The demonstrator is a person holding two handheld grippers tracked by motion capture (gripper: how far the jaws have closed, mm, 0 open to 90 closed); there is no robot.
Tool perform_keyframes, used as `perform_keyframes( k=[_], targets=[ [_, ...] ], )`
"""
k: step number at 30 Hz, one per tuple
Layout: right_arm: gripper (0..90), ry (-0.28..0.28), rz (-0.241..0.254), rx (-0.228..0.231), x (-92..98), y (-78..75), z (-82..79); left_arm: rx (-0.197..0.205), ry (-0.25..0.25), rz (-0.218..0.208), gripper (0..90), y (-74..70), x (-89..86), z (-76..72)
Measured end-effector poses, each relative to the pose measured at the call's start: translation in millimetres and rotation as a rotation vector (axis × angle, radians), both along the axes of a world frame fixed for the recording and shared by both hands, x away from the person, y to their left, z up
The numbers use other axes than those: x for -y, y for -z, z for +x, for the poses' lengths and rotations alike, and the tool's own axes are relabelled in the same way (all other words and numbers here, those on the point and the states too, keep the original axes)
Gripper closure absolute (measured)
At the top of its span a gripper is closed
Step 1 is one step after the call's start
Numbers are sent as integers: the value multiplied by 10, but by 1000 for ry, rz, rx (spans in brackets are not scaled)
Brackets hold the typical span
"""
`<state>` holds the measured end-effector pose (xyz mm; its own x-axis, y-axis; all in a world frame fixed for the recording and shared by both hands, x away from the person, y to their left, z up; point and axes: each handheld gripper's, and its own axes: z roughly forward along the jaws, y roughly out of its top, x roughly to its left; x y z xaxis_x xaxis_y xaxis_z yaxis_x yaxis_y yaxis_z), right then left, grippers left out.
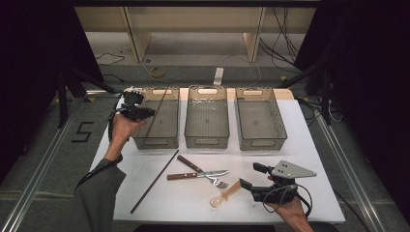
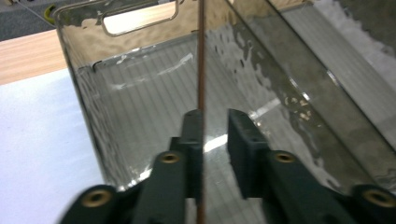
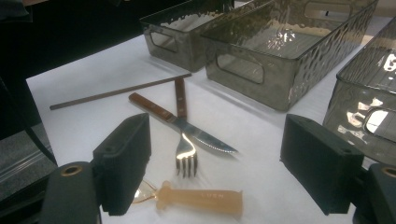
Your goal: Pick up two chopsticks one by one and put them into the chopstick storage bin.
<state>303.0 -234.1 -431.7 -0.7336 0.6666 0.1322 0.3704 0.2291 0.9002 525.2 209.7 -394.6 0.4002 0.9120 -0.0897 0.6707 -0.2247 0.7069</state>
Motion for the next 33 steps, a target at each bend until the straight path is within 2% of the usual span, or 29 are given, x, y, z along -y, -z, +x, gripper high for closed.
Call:
perform_keyframes(
  k=[3,4,7,8,10,12,14,17,22,26,29,33],
  targets=[
    [252,-1,0,2,1,-3,-3,-19,-4,-59,529,-3,10,-46],
    [252,-1,0,2,1,-3,-3,-22,-6,-64,529,-10,20,-71],
    [252,-2,0,3,1,-4,-4,-31,2,-61,438,-33,58,-168],
    [252,-2,-1,2,1,-4,-4,-36,2,-78,388,-42,61,-206],
    [252,-2,0,3,1,-4,-4,-48,11,-106,367,-55,58,-289],
    [252,-2,-1,1,1,-2,-3,-52,27,-103,311,-56,62,-376],
    [252,-2,-1,0,-2,-1,-3,-63,41,-97,298,-52,60,-462],
    [252,-3,-2,1,-4,-5,-7,-75,48,-125,276,-31,28,-560],
    [251,-4,-4,8,-15,-19,-22,-112,72,-94,238,19,29,-684],
    [251,-5,-2,7,-11,-19,-18,-123,81,-101,226,33,30,-795],
    [251,-3,0,10,-12,-22,-23,-139,99,-63,222,52,76,-867],
    [251,-4,1,13,-7,-25,-24,-169,115,-40,217,89,107,-951]
  ],
)
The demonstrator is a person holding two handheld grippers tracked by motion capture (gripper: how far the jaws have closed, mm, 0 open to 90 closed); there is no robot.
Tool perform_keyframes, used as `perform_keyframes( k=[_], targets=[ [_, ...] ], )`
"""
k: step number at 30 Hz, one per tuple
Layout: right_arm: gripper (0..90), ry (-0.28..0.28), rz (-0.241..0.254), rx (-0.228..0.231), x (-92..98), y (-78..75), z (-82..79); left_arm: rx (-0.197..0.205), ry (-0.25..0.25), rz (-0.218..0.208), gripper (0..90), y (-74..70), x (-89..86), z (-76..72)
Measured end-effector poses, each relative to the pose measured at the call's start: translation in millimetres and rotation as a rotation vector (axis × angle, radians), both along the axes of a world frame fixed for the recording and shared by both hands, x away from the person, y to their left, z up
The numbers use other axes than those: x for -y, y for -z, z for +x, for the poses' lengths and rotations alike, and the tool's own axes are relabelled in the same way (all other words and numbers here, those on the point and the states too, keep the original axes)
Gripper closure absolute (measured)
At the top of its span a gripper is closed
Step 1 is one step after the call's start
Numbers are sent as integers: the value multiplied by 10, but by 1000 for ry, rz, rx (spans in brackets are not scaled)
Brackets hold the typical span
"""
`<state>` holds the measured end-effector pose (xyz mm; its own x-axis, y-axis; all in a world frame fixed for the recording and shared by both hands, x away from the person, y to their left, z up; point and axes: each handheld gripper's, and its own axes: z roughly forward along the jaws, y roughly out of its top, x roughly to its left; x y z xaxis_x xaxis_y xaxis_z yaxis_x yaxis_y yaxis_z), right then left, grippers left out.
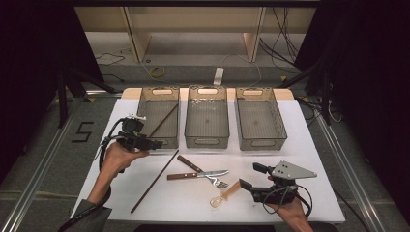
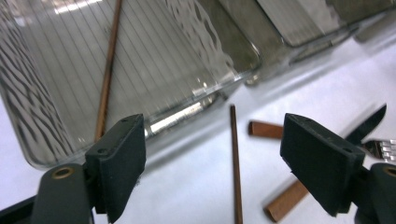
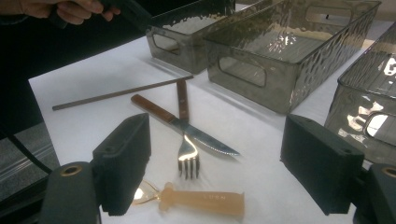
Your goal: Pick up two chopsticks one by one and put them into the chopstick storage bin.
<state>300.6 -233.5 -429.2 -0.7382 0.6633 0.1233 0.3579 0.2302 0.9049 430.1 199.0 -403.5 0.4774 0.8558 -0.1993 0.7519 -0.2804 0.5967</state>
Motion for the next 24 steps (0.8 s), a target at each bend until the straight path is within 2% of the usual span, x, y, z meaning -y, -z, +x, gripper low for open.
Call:
perform_keyframes(
  k=[4,11,16,20,24],
  targets=[
    [251,1,-1,-1,-1,0,1,-30,20,43,212,41,30,-69],
    [251,0,-3,2,1,-5,-3,-81,54,86,210,93,87,-167],
    [251,-1,-4,1,0,-4,-6,-98,75,110,219,92,130,-251],
    [251,-2,-6,-1,-1,-3,-6,-107,73,156,235,122,131,-302],
    [251,-2,-5,0,-2,-2,-4,-129,83,171,258,168,140,-359]
  ],
)
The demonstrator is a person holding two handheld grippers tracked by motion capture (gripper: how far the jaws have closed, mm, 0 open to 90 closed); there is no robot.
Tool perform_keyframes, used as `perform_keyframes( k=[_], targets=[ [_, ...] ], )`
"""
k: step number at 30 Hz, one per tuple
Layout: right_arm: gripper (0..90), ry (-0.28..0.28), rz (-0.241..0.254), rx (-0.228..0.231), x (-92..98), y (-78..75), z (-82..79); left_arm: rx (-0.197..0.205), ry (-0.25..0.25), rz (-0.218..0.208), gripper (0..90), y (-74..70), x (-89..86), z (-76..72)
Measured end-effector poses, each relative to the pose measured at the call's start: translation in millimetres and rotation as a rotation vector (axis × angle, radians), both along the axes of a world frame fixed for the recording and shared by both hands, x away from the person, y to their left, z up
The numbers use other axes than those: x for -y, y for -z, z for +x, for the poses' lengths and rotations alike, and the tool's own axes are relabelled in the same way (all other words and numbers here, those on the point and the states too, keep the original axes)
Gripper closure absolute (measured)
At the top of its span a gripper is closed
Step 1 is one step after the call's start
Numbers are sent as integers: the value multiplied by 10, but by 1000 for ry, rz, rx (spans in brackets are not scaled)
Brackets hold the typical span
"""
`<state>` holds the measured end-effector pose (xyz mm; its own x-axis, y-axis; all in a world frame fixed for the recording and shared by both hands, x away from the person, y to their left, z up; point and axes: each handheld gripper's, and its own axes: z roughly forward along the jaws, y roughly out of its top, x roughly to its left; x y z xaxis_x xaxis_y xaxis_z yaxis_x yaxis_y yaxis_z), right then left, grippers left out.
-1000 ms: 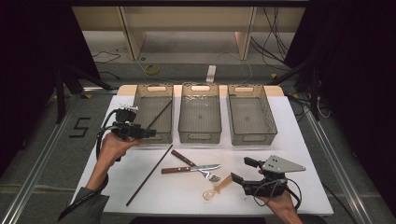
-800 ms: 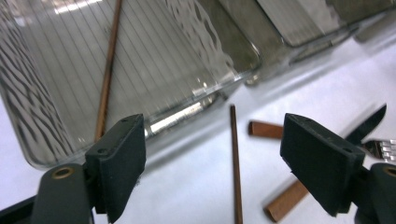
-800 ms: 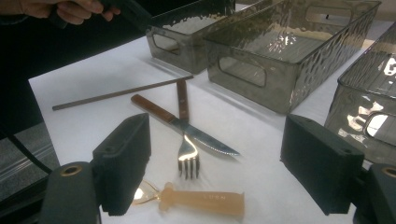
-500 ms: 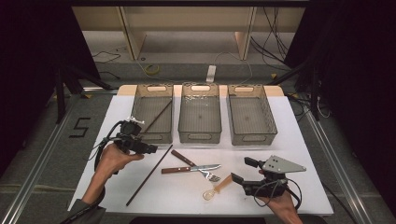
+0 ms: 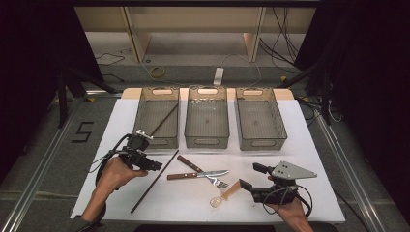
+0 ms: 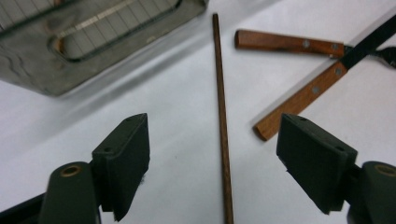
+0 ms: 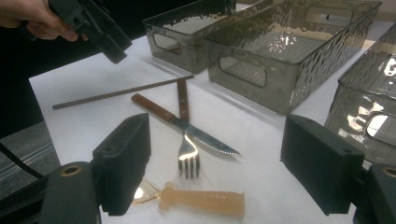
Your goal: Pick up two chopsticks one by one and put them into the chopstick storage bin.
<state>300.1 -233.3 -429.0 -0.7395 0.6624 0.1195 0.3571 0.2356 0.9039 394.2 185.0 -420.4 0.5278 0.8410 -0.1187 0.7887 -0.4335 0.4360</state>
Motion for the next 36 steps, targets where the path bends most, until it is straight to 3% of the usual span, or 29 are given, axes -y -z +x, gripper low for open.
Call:
perform_keyframes(
  k=[15,21,27,36],
  targets=[
    [251,-2,-2,-2,-4,2,0,-75,47,85,428,178,95,-191],
    [251,-2,-3,0,-5,2,0,-100,65,83,499,225,86,-239],
    [251,-2,-7,-1,-9,2,-1,-128,79,118,574,280,81,-272],
    [251,-2,-7,0,-7,2,-1,-155,94,138,648,341,92,-298]
  ],
)
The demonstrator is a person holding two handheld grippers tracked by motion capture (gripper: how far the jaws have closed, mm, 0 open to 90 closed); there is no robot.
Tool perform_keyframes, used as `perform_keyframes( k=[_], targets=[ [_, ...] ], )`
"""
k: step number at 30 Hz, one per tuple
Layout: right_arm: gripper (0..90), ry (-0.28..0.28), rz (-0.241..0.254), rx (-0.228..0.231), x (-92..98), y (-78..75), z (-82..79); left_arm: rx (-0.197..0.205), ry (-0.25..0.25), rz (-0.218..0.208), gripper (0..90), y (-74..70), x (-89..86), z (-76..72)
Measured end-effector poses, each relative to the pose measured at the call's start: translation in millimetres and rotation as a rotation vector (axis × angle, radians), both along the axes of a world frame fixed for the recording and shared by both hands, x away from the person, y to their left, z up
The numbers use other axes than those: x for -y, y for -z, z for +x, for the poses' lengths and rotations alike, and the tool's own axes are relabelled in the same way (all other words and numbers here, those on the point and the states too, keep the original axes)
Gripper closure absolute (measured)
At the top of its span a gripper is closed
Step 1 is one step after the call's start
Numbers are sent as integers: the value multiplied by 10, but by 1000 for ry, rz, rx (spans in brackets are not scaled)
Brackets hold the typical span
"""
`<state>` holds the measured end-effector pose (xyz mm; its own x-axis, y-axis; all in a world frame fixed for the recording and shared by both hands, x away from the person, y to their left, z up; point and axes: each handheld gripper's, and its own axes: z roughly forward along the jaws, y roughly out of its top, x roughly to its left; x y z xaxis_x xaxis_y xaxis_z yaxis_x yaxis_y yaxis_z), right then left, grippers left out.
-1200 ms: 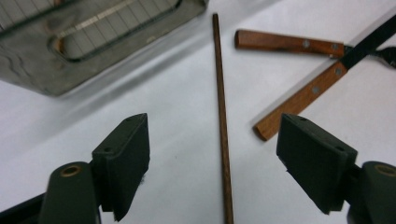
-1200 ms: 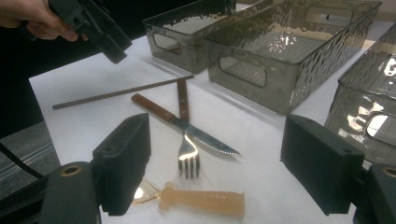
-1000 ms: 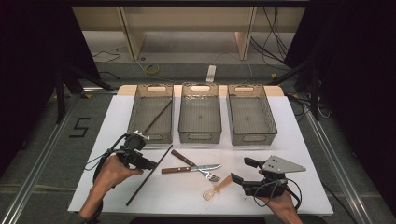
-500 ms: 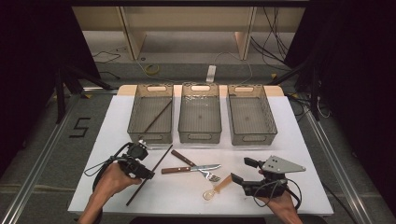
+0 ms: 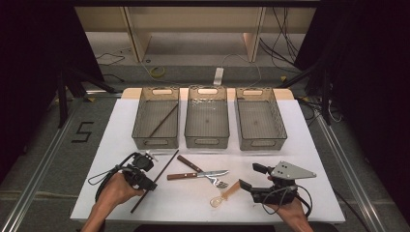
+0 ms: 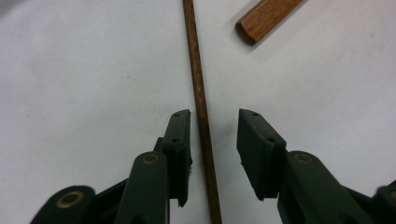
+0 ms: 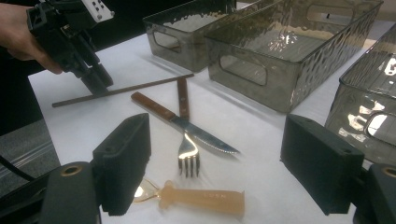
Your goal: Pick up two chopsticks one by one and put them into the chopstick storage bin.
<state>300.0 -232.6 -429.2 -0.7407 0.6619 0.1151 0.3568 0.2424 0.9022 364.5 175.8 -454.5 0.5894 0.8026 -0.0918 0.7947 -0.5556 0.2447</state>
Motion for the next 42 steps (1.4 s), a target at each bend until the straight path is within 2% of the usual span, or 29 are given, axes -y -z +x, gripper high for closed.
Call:
perform_keyframes(
  k=[14,21,36,40,42],
  targets=[
    [252,-2,-1,1,-4,2,1,-10,17,25,747,53,18,-7],
    [253,-2,-3,-1,-5,2,0,6,22,50,793,72,34,-11],
    [254,-4,-4,-4,-9,6,1,-2,3,38,836,71,2,8],
    [254,-6,-6,-4,-11,6,0,23,-5,45,839,64,-9,19],
    [254,-5,-6,-5,-10,6,1,35,-6,34,839,42,-17,18]
  ],
)
